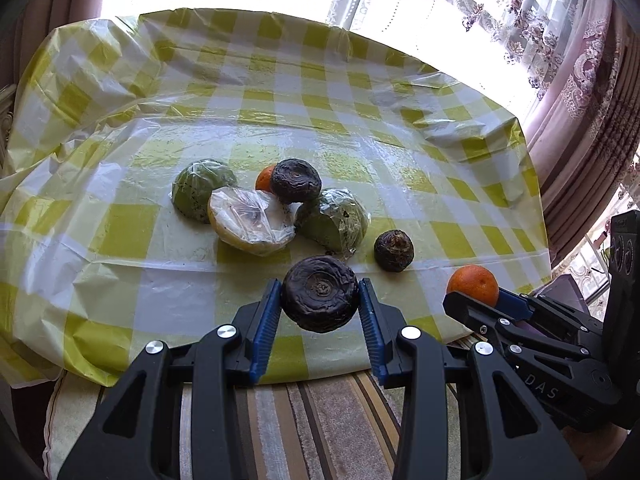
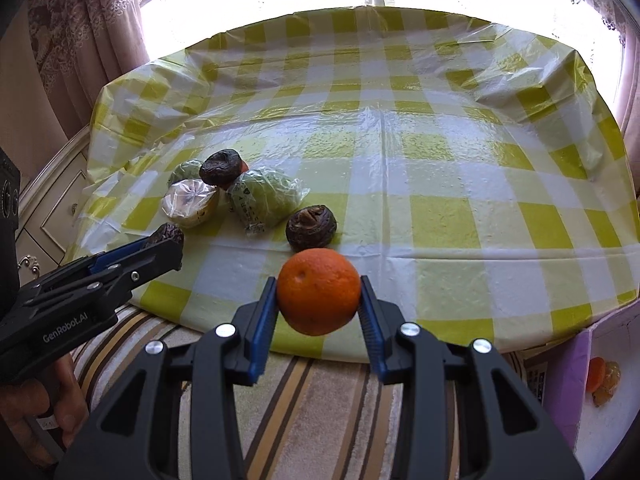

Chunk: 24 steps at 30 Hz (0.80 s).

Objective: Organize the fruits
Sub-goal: 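Carry orange and dark dried fruit into the white box and release both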

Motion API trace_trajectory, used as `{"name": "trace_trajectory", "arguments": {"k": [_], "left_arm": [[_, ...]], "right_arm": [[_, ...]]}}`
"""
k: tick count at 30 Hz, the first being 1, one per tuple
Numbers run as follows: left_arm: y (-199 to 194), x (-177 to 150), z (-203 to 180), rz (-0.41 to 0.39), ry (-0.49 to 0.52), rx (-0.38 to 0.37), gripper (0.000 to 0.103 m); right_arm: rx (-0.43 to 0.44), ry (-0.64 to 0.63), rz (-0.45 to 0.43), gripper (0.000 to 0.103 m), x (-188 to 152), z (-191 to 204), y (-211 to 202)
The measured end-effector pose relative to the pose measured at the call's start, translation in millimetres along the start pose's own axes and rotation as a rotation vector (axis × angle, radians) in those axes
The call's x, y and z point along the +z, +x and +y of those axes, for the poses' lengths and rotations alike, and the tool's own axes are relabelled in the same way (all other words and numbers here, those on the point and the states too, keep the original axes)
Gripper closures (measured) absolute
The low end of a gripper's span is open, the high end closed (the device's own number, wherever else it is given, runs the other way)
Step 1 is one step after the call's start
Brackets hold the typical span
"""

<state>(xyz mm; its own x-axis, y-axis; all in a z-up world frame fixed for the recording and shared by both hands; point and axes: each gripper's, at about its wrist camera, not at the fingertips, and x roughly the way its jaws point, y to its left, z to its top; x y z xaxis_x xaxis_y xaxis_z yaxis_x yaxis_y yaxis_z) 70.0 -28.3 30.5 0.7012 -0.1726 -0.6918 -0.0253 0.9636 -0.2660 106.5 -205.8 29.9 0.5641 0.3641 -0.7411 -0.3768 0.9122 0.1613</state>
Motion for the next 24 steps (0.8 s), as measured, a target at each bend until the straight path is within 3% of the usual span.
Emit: {"name": "trace_trajectory", "arguments": {"k": [24], "left_arm": [[26, -16, -142, 0.063, 0.275, -0.126, 0.066]], "right_arm": [[-0.137, 0.246, -0.085, 0.064, -46, -143, -79]]}}
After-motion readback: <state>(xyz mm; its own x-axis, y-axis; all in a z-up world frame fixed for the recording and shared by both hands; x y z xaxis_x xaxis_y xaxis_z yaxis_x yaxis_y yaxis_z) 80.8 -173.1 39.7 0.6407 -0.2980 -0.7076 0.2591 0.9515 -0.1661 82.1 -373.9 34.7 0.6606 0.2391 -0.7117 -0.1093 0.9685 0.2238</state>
